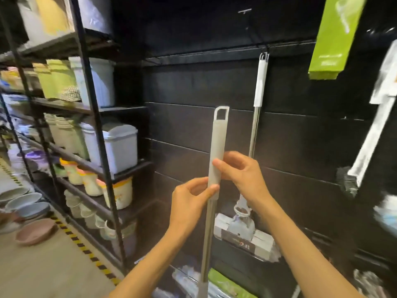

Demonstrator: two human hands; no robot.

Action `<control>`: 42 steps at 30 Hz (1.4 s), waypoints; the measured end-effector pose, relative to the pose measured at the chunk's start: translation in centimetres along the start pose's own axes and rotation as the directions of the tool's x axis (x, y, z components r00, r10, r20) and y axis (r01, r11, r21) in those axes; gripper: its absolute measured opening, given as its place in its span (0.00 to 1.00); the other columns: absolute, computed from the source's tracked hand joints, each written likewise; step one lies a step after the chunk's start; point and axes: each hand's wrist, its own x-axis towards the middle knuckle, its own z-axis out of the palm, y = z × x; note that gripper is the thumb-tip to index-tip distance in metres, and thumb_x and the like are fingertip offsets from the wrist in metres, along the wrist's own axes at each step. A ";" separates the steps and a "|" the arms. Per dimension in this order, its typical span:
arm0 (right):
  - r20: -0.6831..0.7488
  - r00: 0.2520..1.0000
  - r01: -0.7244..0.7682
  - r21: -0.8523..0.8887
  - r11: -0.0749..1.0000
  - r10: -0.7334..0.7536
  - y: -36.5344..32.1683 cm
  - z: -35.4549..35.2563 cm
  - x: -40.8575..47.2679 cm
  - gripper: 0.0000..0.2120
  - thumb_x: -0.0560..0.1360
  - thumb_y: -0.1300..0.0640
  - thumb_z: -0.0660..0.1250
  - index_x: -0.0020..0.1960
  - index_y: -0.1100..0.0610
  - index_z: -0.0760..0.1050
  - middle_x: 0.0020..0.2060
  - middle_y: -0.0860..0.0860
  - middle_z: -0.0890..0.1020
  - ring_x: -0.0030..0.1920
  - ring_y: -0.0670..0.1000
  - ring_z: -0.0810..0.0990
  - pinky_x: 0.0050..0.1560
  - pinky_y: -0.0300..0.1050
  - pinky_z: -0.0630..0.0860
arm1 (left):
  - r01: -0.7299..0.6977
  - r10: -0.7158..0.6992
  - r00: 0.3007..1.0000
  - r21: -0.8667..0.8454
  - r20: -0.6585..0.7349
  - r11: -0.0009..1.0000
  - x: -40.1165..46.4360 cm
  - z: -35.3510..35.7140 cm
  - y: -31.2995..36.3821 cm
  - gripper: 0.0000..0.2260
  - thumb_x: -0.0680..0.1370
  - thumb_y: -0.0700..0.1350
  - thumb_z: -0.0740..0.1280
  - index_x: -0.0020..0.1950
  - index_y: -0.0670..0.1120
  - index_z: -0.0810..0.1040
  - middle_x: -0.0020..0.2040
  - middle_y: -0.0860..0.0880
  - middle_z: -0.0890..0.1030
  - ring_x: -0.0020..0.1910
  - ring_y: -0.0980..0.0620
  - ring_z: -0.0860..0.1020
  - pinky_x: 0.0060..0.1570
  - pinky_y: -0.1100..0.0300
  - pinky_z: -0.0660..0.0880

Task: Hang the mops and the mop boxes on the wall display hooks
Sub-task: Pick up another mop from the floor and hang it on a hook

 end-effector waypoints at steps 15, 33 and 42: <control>-0.245 0.964 0.049 -0.219 0.974 -0.104 0.5 -3.4 13.2 0.07 0.78 0.52 0.75 0.55 0.51 0.85 0.46 0.41 0.88 0.51 0.45 0.88 0.44 0.39 0.84 | -0.073 0.123 0.949 -0.176 0.290 0.982 17.8 4.8 -1.0 0.09 0.78 0.51 0.77 0.58 0.52 0.88 0.51 0.55 0.89 0.53 0.56 0.87 0.58 0.45 0.83; -0.264 0.890 0.270 -0.355 0.895 -0.372 -4.1 -7.6 28.7 0.08 0.80 0.49 0.73 0.55 0.52 0.84 0.50 0.48 0.87 0.52 0.45 0.87 0.43 0.40 0.85 | -0.201 0.301 0.921 -0.362 0.246 0.910 32.4 10.0 5.5 0.12 0.79 0.50 0.75 0.60 0.48 0.87 0.50 0.52 0.89 0.52 0.55 0.87 0.49 0.56 0.85; -0.305 0.897 0.186 -0.395 0.899 -0.320 -1.0 -9.8 31.9 0.10 0.80 0.48 0.73 0.58 0.52 0.84 0.52 0.48 0.86 0.51 0.45 0.87 0.42 0.37 0.84 | -0.147 0.249 0.932 -0.352 0.264 0.924 35.6 13.0 3.2 0.08 0.79 0.51 0.75 0.58 0.53 0.86 0.48 0.56 0.89 0.50 0.59 0.86 0.45 0.64 0.83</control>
